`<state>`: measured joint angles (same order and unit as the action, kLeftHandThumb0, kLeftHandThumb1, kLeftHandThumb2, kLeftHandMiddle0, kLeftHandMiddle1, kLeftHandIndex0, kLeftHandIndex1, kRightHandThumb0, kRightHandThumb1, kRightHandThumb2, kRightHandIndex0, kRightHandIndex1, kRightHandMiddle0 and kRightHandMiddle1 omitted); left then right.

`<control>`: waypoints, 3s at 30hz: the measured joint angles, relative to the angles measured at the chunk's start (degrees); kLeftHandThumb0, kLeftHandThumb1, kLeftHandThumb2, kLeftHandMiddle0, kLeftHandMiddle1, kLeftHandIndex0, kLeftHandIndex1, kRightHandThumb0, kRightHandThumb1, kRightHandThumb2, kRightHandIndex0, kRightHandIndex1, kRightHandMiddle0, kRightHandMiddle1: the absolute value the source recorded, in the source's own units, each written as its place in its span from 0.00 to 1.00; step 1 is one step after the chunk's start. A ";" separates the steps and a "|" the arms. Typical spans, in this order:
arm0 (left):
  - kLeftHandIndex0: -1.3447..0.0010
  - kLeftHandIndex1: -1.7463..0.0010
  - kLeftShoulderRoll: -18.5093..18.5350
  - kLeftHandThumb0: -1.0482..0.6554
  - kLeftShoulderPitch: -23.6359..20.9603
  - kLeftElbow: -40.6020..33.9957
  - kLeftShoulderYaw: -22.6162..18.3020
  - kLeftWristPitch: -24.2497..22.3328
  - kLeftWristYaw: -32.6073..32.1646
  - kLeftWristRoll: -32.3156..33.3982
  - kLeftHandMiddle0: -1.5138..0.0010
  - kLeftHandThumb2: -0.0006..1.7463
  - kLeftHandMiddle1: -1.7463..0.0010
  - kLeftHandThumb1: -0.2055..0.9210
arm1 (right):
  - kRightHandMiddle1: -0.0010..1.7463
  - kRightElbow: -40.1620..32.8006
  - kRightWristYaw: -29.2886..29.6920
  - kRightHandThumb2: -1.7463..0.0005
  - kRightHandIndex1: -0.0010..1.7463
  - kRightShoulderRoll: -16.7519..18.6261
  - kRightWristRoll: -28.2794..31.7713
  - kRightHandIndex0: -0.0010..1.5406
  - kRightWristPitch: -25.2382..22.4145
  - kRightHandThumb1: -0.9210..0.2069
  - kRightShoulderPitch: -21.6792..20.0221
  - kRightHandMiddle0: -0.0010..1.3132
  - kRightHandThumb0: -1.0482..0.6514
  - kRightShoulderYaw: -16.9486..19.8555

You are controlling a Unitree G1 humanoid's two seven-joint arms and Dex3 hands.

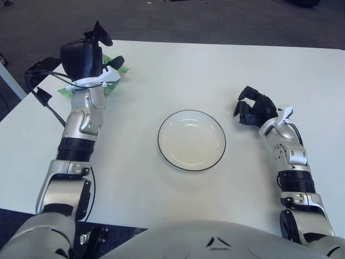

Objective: Put the snack into the plate.

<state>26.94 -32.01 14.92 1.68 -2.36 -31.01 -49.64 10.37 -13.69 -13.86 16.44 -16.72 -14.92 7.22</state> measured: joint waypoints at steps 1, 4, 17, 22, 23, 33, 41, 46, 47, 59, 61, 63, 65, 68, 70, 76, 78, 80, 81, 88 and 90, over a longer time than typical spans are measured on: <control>0.59 0.00 0.38 0.35 -0.56 0.93 0.28 -0.34 -0.51 -0.43 0.20 0.70 0.00 0.53 | 0.98 0.01 0.02 0.13 1.00 0.04 0.00 0.49 0.00 0.69 -0.02 0.40 0.61 0.00; 0.64 0.00 1.38 0.36 -2.77 5.14 1.05 -0.30 -2.22 -0.64 0.31 0.64 0.00 0.60 | 0.98 0.05 0.13 0.13 1.00 0.11 -0.01 0.49 0.00 0.69 -0.03 0.40 0.61 0.04; 0.99 0.60 5.66 0.13 -10.70 17.50 5.55 -3.90 9.24 1.06 0.99 0.36 0.74 0.96 | 0.99 0.08 2.51 0.11 1.00 1.34 -0.27 0.50 0.16 0.71 -0.18 0.40 0.61 0.05; 1.00 0.77 7.51 0.06 -14.61 26.66 9.52 -4.50 9.58 -0.61 1.00 0.41 0.92 0.99 | 0.98 0.09 3.25 0.11 1.00 1.67 -0.42 0.50 0.36 0.72 -0.20 0.41 0.61 0.05; 1.00 0.80 7.75 0.04 -15.03 27.80 9.98 -4.67 9.54 -0.65 1.00 0.43 0.95 1.00 | 0.98 0.09 3.30 0.11 1.00 1.74 -0.46 0.50 0.44 0.72 -0.20 0.42 0.61 0.05; 1.00 0.97 8.13 0.00 -18.23 36.24 15.23 -8.31 10.06 -1.25 1.00 0.47 1.00 1.00 | 0.97 0.36 4.53 0.11 1.00 2.40 -1.79 0.50 1.89 0.73 -0.13 0.43 0.61 0.08; 1.00 1.00 7.80 0.00 -21.56 48.37 19.66 -6.61 11.84 -0.60 1.00 0.48 1.00 1.00 | 0.97 0.69 5.62 0.11 1.00 3.05 -3.03 0.50 3.31 0.73 0.00 0.43 0.61 -0.05; 1.00 1.00 7.80 0.00 -21.57 52.27 19.84 -3.16 11.52 1.70 1.00 0.48 1.00 1.00 | 0.96 0.53 6.37 0.11 1.00 3.50 -3.96 0.50 4.05 0.73 0.23 0.44 0.61 -0.13; 1.00 1.00 7.80 0.00 -21.57 52.83 19.86 -2.56 11.40 2.04 1.00 0.47 1.00 1.00 | 0.96 0.47 6.57 0.11 1.00 3.58 -4.11 0.50 4.20 0.73 0.29 0.44 0.61 -0.16; 1.00 1.00 8.13 0.00 -21.57 55.18 21.61 1.93 10.86 3.96 1.00 0.43 1.00 1.00 | 0.93 -0.97 13.19 0.11 1.00 6.27 -8.61 0.51 6.20 0.75 1.27 0.47 0.61 -1.15; 1.00 1.00 8.14 0.00 -21.57 55.38 21.70 2.42 10.97 4.29 1.00 0.42 1.00 1.00 | 0.93 -0.99 13.62 0.11 1.00 6.55 -8.92 0.52 6.46 0.75 1.36 0.47 0.61 -1.15; 1.00 1.00 8.15 0.00 -21.57 55.55 21.61 3.10 11.32 4.85 1.00 0.41 1.00 1.00 | 0.94 -0.99 13.98 0.10 1.00 6.78 -9.02 0.52 6.65 0.75 1.42 0.47 0.61 -1.13; 1.00 1.00 8.15 0.00 -21.57 55.74 21.35 3.85 12.03 5.93 1.00 0.41 1.00 1.00 | 0.93 -0.99 14.33 0.10 1.00 7.08 -9.15 0.52 6.80 0.75 1.44 0.47 0.61 -1.13; 1.00 1.00 8.14 0.00 -21.57 56.16 21.13 4.51 13.03 6.95 1.00 0.41 1.00 1.00 | 0.93 -0.99 14.89 0.11 1.00 7.44 -9.31 0.52 7.00 0.75 1.44 0.47 0.61 -1.10; 1.00 1.00 8.11 0.00 -21.57 56.44 21.08 4.71 13.60 7.62 1.00 0.42 1.00 1.00 | 0.93 -0.99 15.30 0.11 1.00 7.63 -9.47 0.52 7.12 0.75 1.45 0.47 0.61 -1.07; 1.00 1.00 7.38 0.00 -21.59 57.61 20.63 5.09 15.24 9.81 1.00 0.41 1.00 1.00 | 0.90 -0.99 16.97 0.11 1.00 8.10 -10.52 0.52 7.26 0.75 1.41 0.50 0.61 -0.96; 1.00 1.00 6.68 0.00 -21.61 58.19 19.76 5.13 16.29 11.36 1.00 0.41 1.00 1.00 | 0.90 -0.99 17.25 0.11 1.00 8.23 -10.65 0.52 7.27 0.76 1.42 0.50 0.61 -0.95; 1.00 1.00 5.84 0.00 -21.61 58.98 18.92 5.17 17.01 12.92 1.00 0.43 1.00 1.00 | 0.90 -0.99 17.31 0.11 1.00 8.31 -10.72 0.52 7.28 0.76 1.47 0.50 0.61 -0.95; 1.00 1.00 5.34 0.00 -21.61 59.45 18.55 5.16 17.19 13.45 1.00 0.43 1.00 1.00 | 0.90 -0.99 17.39 0.11 1.00 8.33 -10.76 0.52 7.29 0.76 1.49 0.50 0.61 -0.95; 0.99 1.00 2.86 0.00 -21.43 60.97 18.27 4.96 17.80 15.14 0.98 0.46 0.99 1.00 | 0.91 -1.00 18.17 0.11 1.00 8.59 -11.09 0.52 7.32 0.76 1.47 0.49 0.61 -0.94; 0.98 0.99 2.60 0.00 -21.43 60.99 18.34 4.95 17.73 15.16 0.97 0.46 0.98 1.00 | 0.92 -1.00 18.13 0.10 1.00 8.60 -11.07 0.52 7.32 0.76 1.43 0.48 0.61 -0.92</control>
<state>29.54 -53.44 75.90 20.02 2.59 -13.28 -34.47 9.38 4.44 -5.26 5.37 -9.40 -13.49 6.30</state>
